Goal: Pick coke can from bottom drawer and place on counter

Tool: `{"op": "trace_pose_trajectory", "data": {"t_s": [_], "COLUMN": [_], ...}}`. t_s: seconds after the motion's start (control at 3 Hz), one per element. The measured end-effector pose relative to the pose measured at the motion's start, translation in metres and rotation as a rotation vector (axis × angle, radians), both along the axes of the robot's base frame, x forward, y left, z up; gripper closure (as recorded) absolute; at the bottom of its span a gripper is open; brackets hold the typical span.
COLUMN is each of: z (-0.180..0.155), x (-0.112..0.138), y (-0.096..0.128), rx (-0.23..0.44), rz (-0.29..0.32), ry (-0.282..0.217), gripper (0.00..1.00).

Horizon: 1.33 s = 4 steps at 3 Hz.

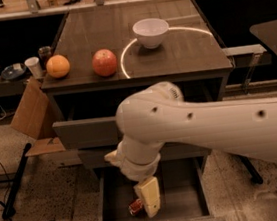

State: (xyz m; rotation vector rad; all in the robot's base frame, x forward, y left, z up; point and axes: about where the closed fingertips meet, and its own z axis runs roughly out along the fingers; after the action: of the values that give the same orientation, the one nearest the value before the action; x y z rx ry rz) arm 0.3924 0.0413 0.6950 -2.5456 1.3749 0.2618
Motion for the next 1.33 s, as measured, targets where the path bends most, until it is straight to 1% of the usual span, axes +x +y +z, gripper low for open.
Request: {"op": "trace_pose_trajectory", "data": {"t_s": [0.33,0.67,1.0,1.33], "z": [-0.011,-0.011,-0.022,-0.056], "x": [-0.001,-0.001,0.004,0.024], "y": [0.017,0.017,0.023,0.052], "rx": [-0.015,-0.015,-0.008,0.011], "rz": [0.059,0.059,0.047,0.066], "ry": [0.003,0.003,-0.006,-0.020], "gripper": [0.00,0.00,0.00,0.00]}}
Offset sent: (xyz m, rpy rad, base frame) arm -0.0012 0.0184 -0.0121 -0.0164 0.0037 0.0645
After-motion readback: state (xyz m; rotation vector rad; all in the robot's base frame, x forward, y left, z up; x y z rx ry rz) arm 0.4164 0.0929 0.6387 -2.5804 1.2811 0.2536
